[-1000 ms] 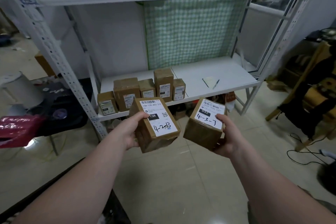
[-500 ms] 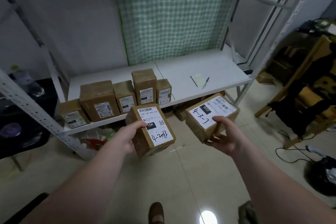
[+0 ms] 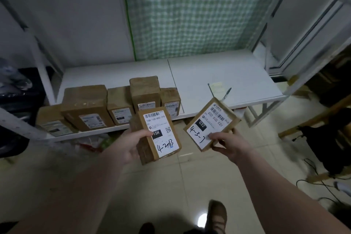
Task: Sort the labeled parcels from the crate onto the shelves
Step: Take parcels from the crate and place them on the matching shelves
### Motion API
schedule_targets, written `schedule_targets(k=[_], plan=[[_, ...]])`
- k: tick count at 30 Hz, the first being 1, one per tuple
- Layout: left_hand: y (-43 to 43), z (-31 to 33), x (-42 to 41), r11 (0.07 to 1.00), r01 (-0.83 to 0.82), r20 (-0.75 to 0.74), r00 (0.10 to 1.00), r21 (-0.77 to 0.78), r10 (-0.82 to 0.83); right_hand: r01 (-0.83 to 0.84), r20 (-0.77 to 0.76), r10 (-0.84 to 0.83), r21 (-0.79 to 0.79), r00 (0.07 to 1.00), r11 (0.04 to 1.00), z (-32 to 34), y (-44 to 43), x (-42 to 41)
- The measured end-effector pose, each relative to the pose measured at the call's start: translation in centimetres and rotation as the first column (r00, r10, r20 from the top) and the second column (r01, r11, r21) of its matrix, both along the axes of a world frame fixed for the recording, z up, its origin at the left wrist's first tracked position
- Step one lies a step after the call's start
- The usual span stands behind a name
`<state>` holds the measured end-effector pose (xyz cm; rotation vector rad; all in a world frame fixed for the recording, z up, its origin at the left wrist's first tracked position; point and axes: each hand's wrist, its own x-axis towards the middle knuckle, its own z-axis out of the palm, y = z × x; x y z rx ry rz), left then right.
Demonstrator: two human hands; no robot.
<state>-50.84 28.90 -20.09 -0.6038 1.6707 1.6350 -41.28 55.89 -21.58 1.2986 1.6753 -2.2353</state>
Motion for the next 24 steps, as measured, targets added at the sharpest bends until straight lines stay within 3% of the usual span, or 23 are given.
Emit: schedule_targets(k=[8, 13, 16, 24], plan=[[6.9, -5.0, -1.9, 0.997, -0.066, -0.014, 0.998, 0.035, 0.066, -0.283, 0.047, 0.281, 0.061, 0.959, 0.957, -3.9, 8.4, -9.3], [11.7, -9.1, -2.8, 0.974, -0.223, -0.047, 0.973, 0.052, 0.225, -0.421, 0.026, 0.421, 0.108, 0.907, 0.901, -9.0, 12.4, -15.8], [13.7, -11.6, -3.1, 0.93, -0.359, -0.043, 0.931, 0.075, 0.363, -0.484, 0.003, 0.493, 0.191, 0.87, 0.854, -11.9, 12.9, -18.7], [14.2, -16.9, -4.5, 0.895, -0.446, -0.09, 0.892, -0.014, 0.443, -0.603, 0.022, 0.66, 0.432, 0.751, 0.671, -18.2, 12.7, -24.4]])
